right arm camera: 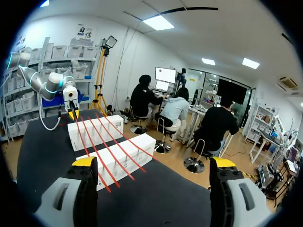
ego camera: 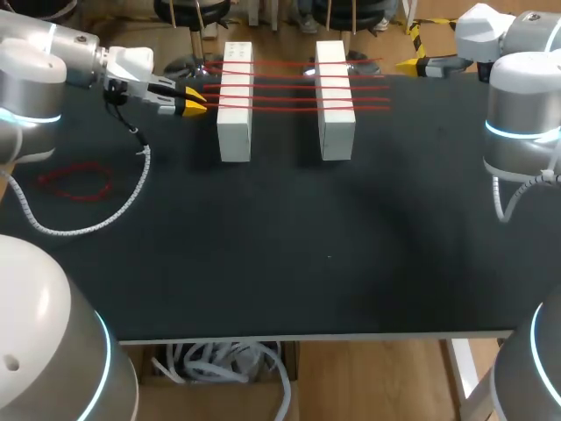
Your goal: Grab the tape and strap the tape.
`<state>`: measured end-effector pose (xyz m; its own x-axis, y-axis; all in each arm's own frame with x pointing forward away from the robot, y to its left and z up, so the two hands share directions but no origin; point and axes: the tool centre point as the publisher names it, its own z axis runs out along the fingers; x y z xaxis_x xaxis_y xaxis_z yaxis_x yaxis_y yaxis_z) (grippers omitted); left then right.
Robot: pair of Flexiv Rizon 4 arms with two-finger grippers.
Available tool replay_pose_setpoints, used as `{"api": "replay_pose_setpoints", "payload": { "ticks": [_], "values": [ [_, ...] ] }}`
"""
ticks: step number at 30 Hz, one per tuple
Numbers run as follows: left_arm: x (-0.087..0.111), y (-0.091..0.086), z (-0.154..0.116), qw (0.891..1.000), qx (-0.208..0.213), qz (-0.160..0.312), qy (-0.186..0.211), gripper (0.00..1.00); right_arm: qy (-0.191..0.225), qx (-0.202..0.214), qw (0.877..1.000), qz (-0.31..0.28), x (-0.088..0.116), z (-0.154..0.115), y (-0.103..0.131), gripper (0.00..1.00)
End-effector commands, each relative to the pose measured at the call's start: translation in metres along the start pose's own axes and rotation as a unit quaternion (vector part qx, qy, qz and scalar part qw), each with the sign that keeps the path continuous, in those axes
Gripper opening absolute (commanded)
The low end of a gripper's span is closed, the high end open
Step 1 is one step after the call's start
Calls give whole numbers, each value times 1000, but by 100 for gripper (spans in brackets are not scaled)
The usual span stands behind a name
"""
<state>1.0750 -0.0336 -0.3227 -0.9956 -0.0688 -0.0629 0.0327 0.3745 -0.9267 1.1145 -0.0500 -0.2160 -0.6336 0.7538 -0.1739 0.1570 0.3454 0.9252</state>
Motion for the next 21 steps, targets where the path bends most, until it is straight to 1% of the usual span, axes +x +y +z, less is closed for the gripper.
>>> {"api": "replay_pose_setpoints", "payload": {
  "ticks": [1,2,4,8,14,17,18,19,21],
  "values": [
    [-1,3,1,1000,3,0,2,10,0,0,1000,0,0,0,0,100],
    [-1,3,0,1000,3,0,2,9,0,0,1000,0,0,0,0,100],
    [0,4,0,1000,3,0,1,0,0,0,1000,0,0,0,0,100],
    [1,3,0,1000,5,6,0,0,0,0,1000,0,0,0,0,100],
    [8,-9,3,1000,23,14,-1,0,0,0,1000,0,0,0,0,100],
    [15,-19,5,999,48,19,-3,0,0,0,1000,0,0,0,0,100],
    [17,-23,6,998,59,24,1,0,0,0,1000,0,0,0,0,100],
    [19,-27,7,997,75,28,-4,0,0,0,1000,0,0,0,0,100],
    [24,-35,10,995,95,24,7,0,0,0,1000,0,0,0,0,100]
  ]
}}
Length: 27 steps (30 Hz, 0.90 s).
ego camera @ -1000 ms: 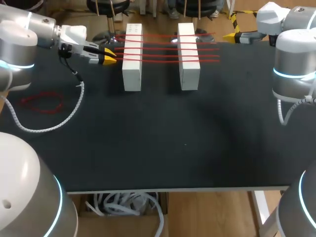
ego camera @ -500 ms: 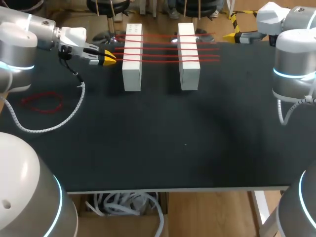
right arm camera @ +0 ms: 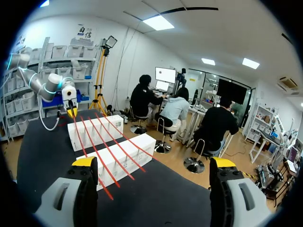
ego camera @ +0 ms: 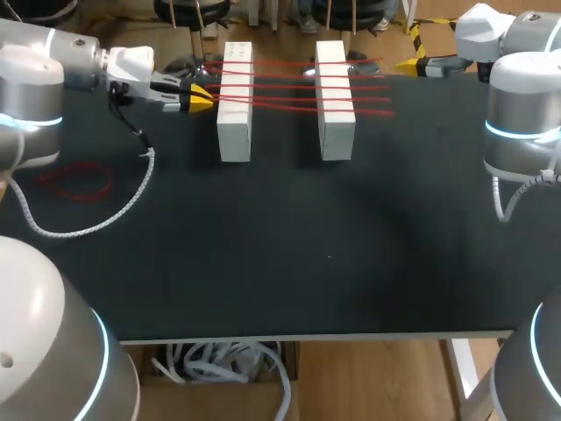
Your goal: Grab the tape and strap the tape.
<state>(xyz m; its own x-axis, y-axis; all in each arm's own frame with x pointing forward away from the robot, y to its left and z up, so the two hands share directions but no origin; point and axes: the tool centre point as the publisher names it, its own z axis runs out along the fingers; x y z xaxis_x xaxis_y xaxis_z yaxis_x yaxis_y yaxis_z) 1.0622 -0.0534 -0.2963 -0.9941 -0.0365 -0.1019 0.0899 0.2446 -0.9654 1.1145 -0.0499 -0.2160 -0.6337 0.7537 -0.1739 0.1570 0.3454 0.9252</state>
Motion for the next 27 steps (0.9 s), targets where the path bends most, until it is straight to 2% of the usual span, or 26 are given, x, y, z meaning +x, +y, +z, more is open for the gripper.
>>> {"api": "replay_pose_setpoints", "payload": {
  "ticks": [1,4,10,16,21,27],
  "values": [
    [14,-7,4,999,41,2,-12,0,0,0,1000,0,0,0,0,100],
    [23,-18,9,997,75,2,-20,0,0,0,1000,0,0,0,0,100],
    [34,-44,17,994,110,-7,-15,0,0,0,1000,0,0,0,0,100],
    [40,-73,21,993,111,-25,4,0,0,0,1000,0,0,0,0,100],
    [40,-91,28,994,95,-38,23,0,0,0,1000,0,0,0,0,100],
    [40,-91,28,994,95,-38,23,0,0,0,1000,0,0,0,0,100]
  ]
}}
